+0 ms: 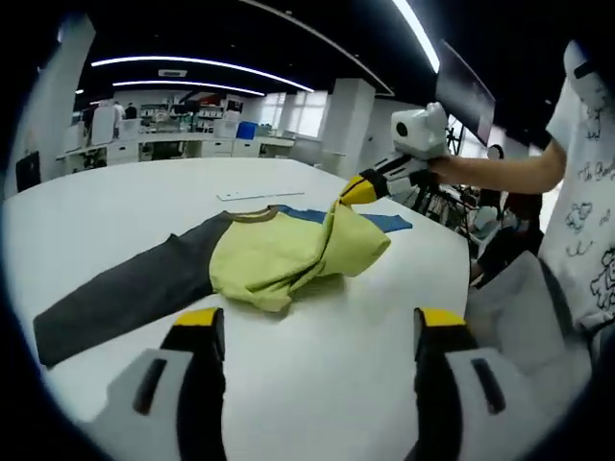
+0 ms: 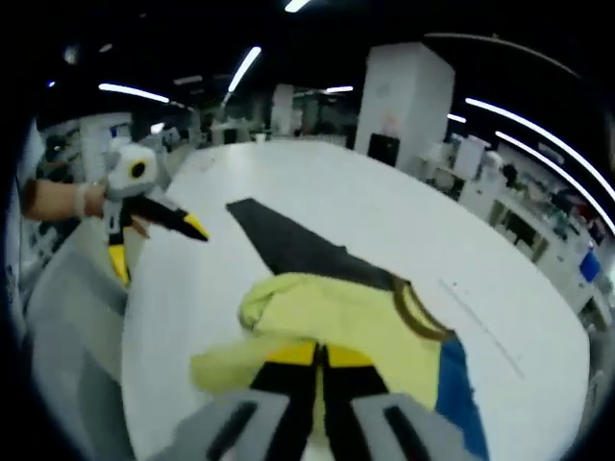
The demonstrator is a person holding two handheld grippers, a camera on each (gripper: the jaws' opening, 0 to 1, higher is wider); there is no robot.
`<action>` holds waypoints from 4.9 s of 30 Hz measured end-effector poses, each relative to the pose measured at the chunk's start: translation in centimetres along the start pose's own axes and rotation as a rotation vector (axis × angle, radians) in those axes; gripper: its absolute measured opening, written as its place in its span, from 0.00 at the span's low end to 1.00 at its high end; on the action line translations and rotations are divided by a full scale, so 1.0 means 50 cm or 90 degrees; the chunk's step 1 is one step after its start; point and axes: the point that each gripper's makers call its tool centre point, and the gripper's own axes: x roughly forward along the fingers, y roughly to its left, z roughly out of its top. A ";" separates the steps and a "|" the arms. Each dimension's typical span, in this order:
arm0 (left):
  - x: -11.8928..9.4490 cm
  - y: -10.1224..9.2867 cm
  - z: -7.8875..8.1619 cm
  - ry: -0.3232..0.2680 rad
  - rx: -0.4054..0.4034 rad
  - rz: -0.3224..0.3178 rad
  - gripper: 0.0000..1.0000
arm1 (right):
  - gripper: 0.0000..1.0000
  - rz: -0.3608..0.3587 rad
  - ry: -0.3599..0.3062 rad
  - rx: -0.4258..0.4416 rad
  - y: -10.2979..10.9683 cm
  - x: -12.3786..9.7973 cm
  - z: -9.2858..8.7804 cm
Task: Fold the garment on the visible template until the final outline fits inside the template.
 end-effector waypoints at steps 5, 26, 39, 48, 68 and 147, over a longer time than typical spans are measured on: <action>0.012 -0.002 -0.008 0.002 -0.009 -0.008 0.72 | 0.00 -0.019 0.000 0.022 -0.055 0.031 0.007; 0.029 0.000 -0.019 -0.007 -0.040 -0.010 0.70 | 0.00 -0.003 -0.010 0.052 -0.067 0.048 0.011; 0.022 -0.009 -0.024 -0.007 -0.042 -0.010 0.70 | 0.30 0.038 -0.033 0.049 0.047 -0.013 -0.035; 0.022 -0.013 -0.024 -0.009 -0.044 -0.010 0.70 | 0.25 0.046 0.001 0.025 0.127 -0.022 -0.109; 0.032 -0.033 -0.027 -0.014 -0.058 -0.021 0.69 | 0.09 0.011 0.077 0.011 0.161 0.036 -0.220; 0.193 0.056 -0.065 0.322 0.683 0.014 0.00 | 0.00 -0.178 0.057 0.033 0.079 -0.158 -0.247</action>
